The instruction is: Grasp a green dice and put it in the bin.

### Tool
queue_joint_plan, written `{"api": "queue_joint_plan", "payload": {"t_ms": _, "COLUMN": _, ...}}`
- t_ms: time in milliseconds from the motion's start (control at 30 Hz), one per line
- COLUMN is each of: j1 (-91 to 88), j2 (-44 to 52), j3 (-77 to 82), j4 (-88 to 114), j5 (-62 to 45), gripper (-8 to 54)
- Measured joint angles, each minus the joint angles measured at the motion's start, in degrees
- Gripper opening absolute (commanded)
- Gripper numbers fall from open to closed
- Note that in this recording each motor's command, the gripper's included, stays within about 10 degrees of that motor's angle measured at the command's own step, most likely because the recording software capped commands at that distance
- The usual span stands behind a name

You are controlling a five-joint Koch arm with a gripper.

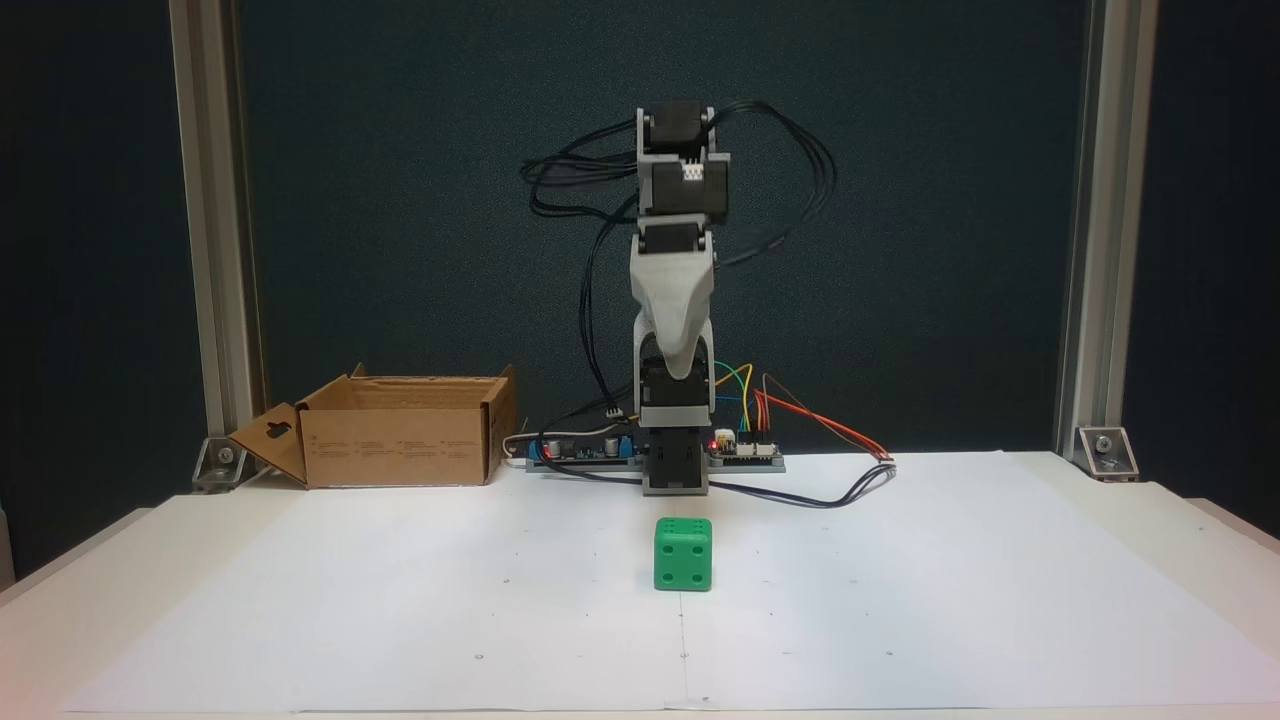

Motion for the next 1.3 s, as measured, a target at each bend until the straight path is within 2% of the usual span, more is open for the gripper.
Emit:
{"api": "queue_joint_plan", "payload": {"t_ms": 433, "j1": 0.18, "j2": -11.69, "j3": -2.37, "j4": -0.26, "j5": 1.23, "gripper": 43.3}}
{"api": "queue_joint_plan", "payload": {"t_ms": 733, "j1": 0.88, "j2": -13.54, "j3": -2.37, "j4": -2.9, "j5": 1.23, "gripper": 43.2}}
{"api": "queue_joint_plan", "payload": {"t_ms": 1300, "j1": 0.88, "j2": -15.12, "j3": 10.11, "j4": -13.8, "j5": 1.23, "gripper": 43.5}}
